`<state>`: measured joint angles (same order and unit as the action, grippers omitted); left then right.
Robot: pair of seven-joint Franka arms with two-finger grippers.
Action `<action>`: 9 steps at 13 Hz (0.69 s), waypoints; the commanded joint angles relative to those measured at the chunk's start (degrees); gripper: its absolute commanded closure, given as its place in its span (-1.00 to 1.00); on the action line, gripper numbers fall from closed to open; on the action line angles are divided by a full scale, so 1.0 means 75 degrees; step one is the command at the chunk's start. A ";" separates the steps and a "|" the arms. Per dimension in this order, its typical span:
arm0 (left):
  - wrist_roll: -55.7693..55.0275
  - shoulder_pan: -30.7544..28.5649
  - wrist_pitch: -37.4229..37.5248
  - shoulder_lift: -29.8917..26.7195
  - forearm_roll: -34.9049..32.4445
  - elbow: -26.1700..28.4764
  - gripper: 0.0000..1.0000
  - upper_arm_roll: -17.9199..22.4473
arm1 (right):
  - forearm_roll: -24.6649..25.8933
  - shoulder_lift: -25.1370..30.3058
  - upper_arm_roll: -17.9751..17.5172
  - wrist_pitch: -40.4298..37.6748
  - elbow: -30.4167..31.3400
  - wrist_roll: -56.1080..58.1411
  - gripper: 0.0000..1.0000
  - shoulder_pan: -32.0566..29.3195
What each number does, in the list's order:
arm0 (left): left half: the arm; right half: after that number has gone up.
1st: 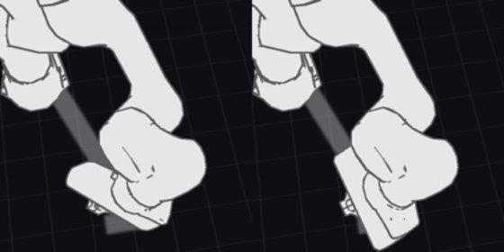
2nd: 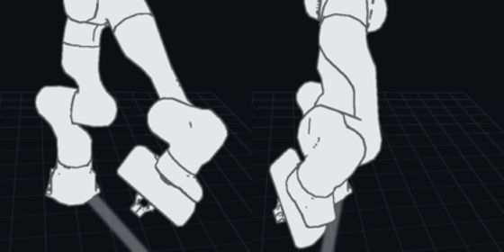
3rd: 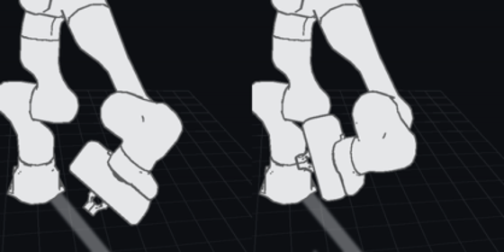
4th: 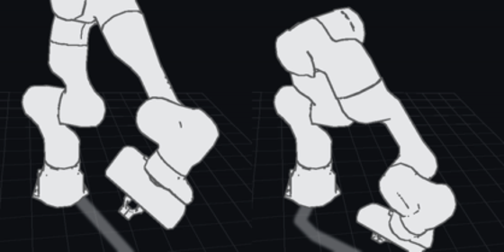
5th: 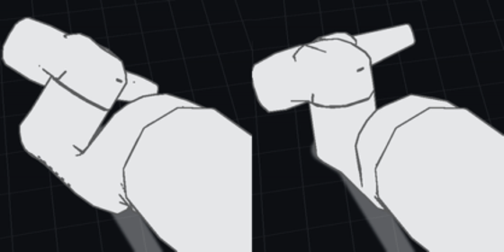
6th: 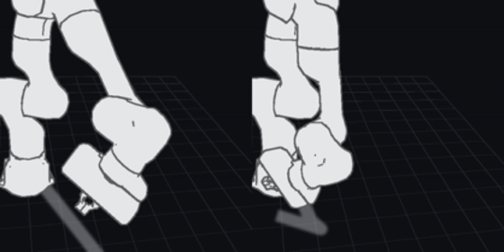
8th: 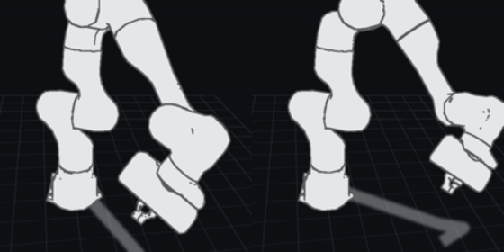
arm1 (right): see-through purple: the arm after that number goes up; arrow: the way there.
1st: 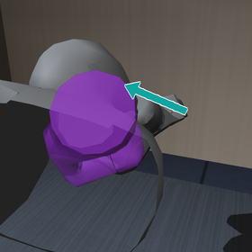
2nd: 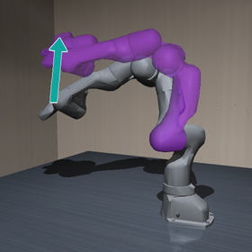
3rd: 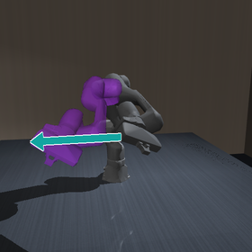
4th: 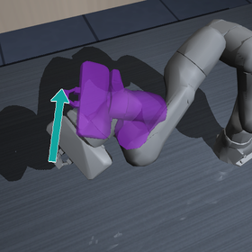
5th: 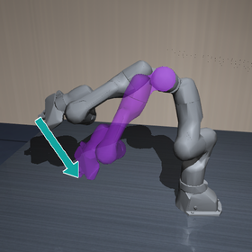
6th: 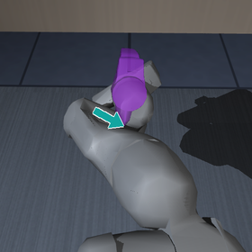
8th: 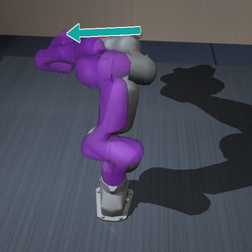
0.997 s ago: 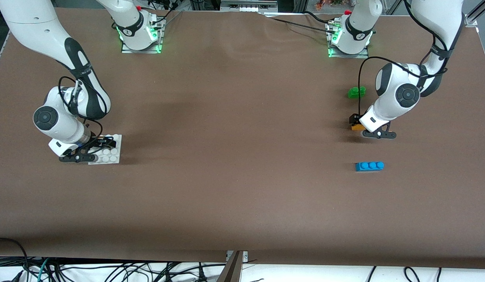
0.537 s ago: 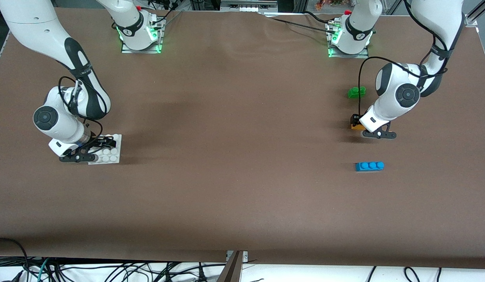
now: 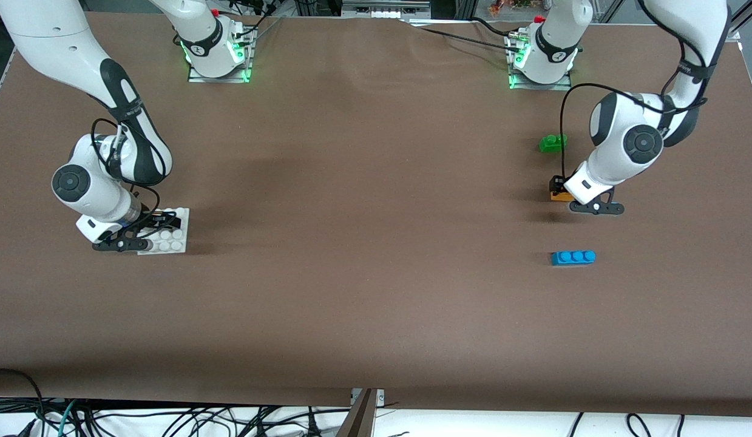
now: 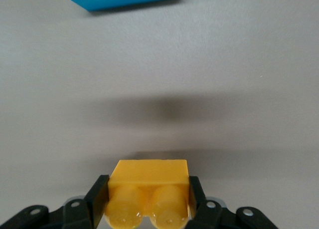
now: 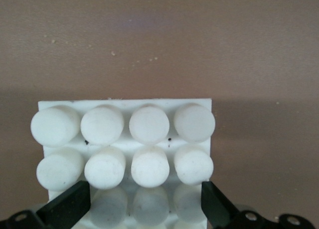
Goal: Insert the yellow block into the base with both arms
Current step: 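Slide the white plate toward the table middle with the right gripper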
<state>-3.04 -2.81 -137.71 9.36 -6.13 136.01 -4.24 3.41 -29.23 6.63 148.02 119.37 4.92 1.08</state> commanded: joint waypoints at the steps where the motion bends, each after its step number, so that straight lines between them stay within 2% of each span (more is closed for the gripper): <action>1: -0.0004 -0.0013 0.0711 -0.0474 -0.0133 -0.0239 0.42 -0.0020 | -0.0314 -0.0333 -0.0520 0.0186 0.0186 -0.0315 -1.00 -0.0004; 5: 0.0007 0.0011 0.2338 -0.0486 -0.0016 -0.1480 0.42 -0.0126 | -0.0314 -0.0333 -0.0744 0.0186 0.0104 -0.0877 -1.00 0.0252; 9: 0.0031 0.0011 0.3184 -0.0486 0.0488 -0.2313 0.42 -0.0138 | -0.0302 -0.0333 -0.0744 0.0186 -0.0025 -0.1650 -1.00 0.1014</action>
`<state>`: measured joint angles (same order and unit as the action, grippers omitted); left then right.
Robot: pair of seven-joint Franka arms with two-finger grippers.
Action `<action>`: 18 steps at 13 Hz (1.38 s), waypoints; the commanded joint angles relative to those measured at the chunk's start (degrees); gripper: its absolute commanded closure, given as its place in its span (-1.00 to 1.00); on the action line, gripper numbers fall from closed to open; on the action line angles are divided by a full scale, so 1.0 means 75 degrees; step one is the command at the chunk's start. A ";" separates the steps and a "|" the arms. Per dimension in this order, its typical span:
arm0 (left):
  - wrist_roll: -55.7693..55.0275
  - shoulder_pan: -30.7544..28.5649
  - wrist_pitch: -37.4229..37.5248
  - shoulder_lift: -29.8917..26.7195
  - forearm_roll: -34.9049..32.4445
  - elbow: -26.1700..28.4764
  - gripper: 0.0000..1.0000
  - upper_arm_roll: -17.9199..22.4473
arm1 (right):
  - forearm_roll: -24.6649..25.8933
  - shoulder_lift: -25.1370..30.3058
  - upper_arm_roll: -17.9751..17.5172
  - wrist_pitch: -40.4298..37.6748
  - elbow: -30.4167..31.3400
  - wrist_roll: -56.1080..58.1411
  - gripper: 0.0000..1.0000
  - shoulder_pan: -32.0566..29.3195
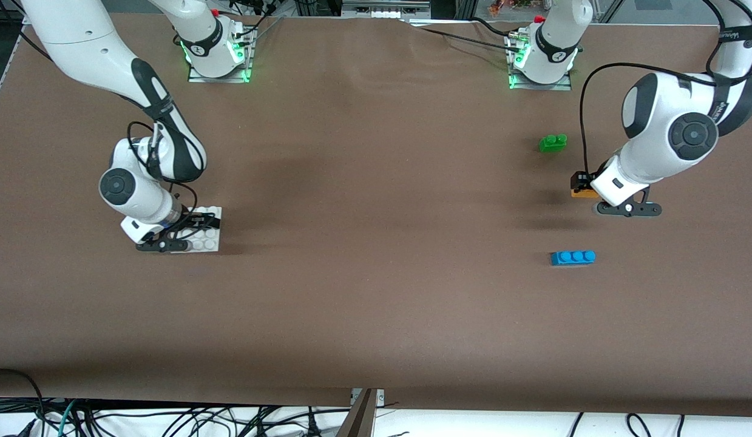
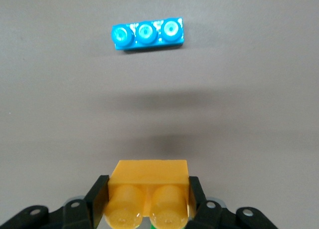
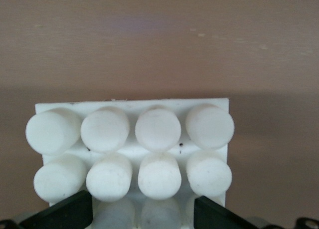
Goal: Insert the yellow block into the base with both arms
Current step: 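Slide the white plate toward the table middle with the right gripper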
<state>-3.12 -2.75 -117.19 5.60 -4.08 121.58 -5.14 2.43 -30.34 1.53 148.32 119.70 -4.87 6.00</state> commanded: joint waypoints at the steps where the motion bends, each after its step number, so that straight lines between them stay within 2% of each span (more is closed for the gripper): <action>1: 0.0040 0.0014 0.0612 0.0026 0.0216 -0.0575 0.42 -0.0017 | -0.0172 -0.0186 -0.0064 0.0134 -0.0139 -0.0497 -1.00 0.0500; 9: 0.0146 0.0003 0.1644 0.0096 0.0380 -0.1561 0.42 -0.0006 | -0.0172 -0.0560 -0.0123 0.0099 -0.0831 -0.2044 -1.00 0.1753; 18: 0.0193 0.0003 0.2055 0.0155 0.0392 -0.1890 0.42 -0.0006 | -0.0183 -0.1157 -0.0123 0.0064 -0.1979 -0.3720 -1.00 0.3149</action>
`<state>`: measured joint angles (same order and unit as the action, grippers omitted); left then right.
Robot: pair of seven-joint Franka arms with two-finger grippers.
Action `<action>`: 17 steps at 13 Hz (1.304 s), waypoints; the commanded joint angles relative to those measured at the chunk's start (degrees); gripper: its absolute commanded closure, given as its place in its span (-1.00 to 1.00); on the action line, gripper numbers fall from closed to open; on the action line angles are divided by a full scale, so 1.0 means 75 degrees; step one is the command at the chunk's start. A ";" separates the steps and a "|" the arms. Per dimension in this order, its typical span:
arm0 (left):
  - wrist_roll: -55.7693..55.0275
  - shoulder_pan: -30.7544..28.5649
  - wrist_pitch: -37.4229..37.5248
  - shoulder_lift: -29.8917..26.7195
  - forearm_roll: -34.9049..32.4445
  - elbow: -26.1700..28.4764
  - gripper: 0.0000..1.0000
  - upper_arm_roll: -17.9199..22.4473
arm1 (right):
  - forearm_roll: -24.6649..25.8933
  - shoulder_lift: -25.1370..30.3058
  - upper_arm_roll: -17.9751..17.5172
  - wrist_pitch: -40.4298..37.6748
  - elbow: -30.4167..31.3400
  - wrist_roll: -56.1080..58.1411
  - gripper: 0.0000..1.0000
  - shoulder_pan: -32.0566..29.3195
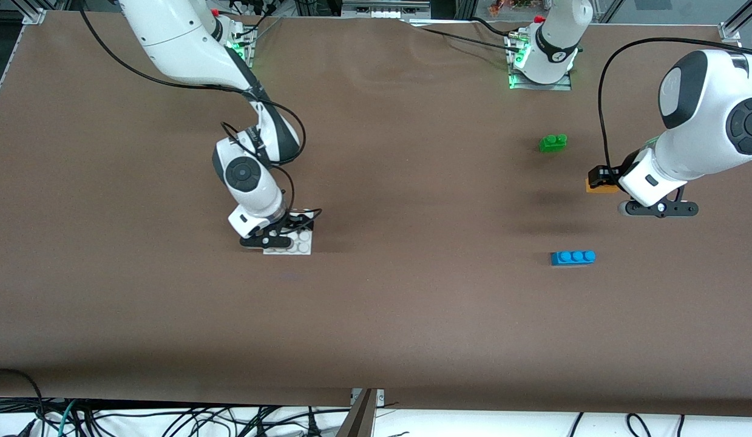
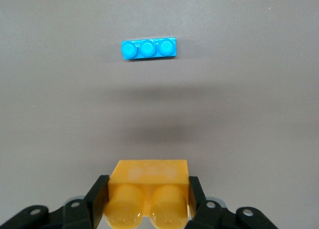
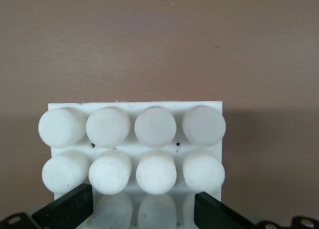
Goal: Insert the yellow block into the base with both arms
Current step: 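Slide the white plate toward the table middle with the right gripper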
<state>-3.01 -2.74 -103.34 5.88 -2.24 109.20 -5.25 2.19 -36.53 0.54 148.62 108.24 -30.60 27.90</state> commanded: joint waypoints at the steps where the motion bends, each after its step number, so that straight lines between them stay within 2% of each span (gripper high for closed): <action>1: 0.0179 0.0002 0.0208 0.0118 0.0146 -0.0240 0.42 0.0009 | -0.0151 -0.0390 0.0010 0.0024 -0.0556 -0.0407 -1.00 0.0298; 17: 0.0179 0.0002 0.0419 0.0141 0.0146 -0.0428 0.42 0.0009 | -0.0163 -0.1187 0.0010 -0.0386 -0.2056 -0.2025 -1.00 0.1634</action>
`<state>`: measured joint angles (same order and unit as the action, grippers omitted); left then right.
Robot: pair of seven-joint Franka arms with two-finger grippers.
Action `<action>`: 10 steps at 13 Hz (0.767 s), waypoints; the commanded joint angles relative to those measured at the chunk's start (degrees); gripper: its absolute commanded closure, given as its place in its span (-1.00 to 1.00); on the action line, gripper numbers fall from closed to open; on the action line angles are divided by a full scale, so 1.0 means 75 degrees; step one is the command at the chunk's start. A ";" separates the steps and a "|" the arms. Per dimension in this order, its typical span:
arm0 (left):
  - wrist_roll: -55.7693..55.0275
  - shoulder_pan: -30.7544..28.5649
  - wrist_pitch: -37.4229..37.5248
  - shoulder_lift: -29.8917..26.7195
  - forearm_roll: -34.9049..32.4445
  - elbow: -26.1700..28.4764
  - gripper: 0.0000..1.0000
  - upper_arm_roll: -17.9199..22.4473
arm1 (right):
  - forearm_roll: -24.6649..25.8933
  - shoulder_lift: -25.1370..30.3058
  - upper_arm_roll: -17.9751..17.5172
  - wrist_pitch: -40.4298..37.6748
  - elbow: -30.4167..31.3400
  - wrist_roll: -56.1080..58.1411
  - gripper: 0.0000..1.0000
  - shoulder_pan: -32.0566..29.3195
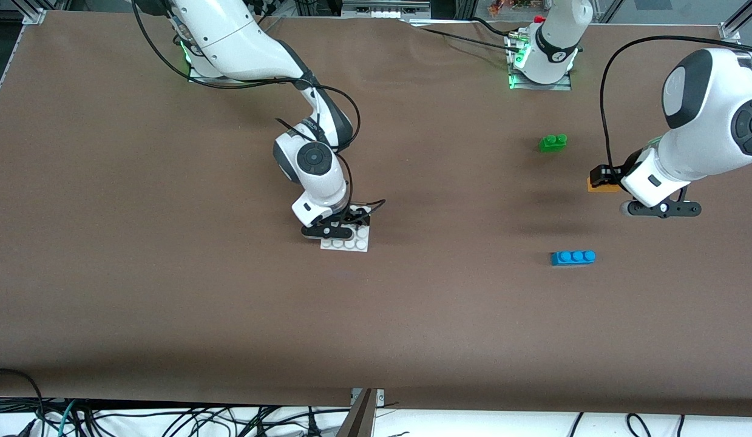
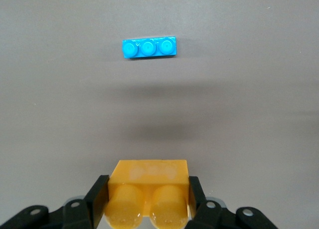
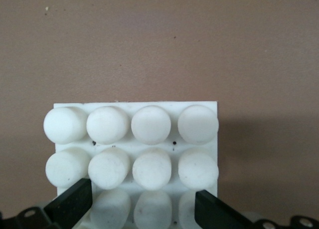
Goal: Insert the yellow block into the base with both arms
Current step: 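Slide the white plate toward the table middle with the right gripper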
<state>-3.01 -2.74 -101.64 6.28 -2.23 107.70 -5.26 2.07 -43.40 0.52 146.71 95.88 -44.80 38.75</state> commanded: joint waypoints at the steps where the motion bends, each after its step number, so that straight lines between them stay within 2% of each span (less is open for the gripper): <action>1: 0.0178 0.0002 0.0193 0.0088 0.0145 -0.0228 0.42 0.0009 | -0.0147 -0.0330 0.0013 -0.0131 -0.0467 -0.0190 -1.00 0.0246; 7: 0.0178 0.0014 0.0193 0.0088 0.0157 -0.0228 0.42 0.0009 | -0.0135 -0.0331 0.0025 -0.0143 -0.0538 -0.0214 -1.00 0.0388; 10: 0.0178 0.0014 0.0193 0.0088 0.0168 -0.0228 0.42 0.0009 | -0.0124 -0.0273 0.0036 -0.0656 -0.0958 -0.0179 -1.00 0.0341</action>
<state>-3.01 -2.73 -101.62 6.34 -2.22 107.66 -5.26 2.06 -44.66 0.60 144.88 92.55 -45.99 41.04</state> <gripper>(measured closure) 0.317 0.000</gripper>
